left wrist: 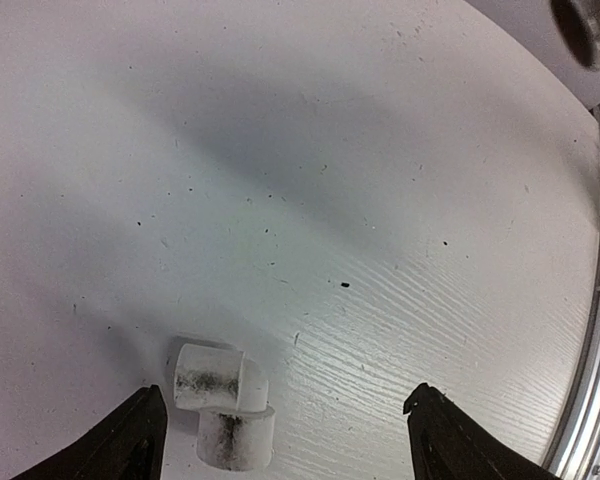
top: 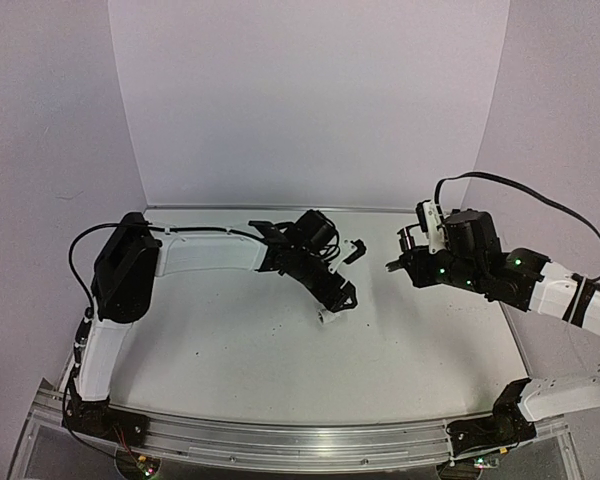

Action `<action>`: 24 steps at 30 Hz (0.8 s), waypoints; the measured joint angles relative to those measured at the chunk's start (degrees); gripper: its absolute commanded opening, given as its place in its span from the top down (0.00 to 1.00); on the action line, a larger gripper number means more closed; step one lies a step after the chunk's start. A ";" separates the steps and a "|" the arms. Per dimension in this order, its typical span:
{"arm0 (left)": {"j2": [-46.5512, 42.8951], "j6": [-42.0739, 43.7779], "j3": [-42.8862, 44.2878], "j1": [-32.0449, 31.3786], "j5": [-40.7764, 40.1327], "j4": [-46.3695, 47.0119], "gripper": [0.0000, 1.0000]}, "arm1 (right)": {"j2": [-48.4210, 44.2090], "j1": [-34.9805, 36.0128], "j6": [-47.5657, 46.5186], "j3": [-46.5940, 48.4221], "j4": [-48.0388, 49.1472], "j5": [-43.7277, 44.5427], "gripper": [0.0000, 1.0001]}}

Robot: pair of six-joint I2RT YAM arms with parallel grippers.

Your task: Install the water faucets

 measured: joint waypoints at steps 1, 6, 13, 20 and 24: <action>0.92 0.28 0.66 0.00 -0.01 -0.37 0.13 | 0.00 0.00 0.04 0.00 -0.03 -0.01 1.00; 5.54 1.36 3.77 0.00 -0.66 -3.30 0.17 | 0.14 0.00 0.22 0.00 -0.39 -0.13 1.00; 10.73 1.13 9.37 0.00 -2.68 -7.14 0.26 | 1.07 0.00 0.22 0.02 -0.84 -0.37 1.00; 12.08 0.99 10.38 0.00 -4.69 -9.51 0.41 | 1.85 0.00 0.22 0.02 -1.04 -0.84 1.00; 12.08 1.17 10.58 0.00 -5.71 -9.83 0.54 | 2.38 0.00 0.22 0.07 -1.15 -1.07 1.00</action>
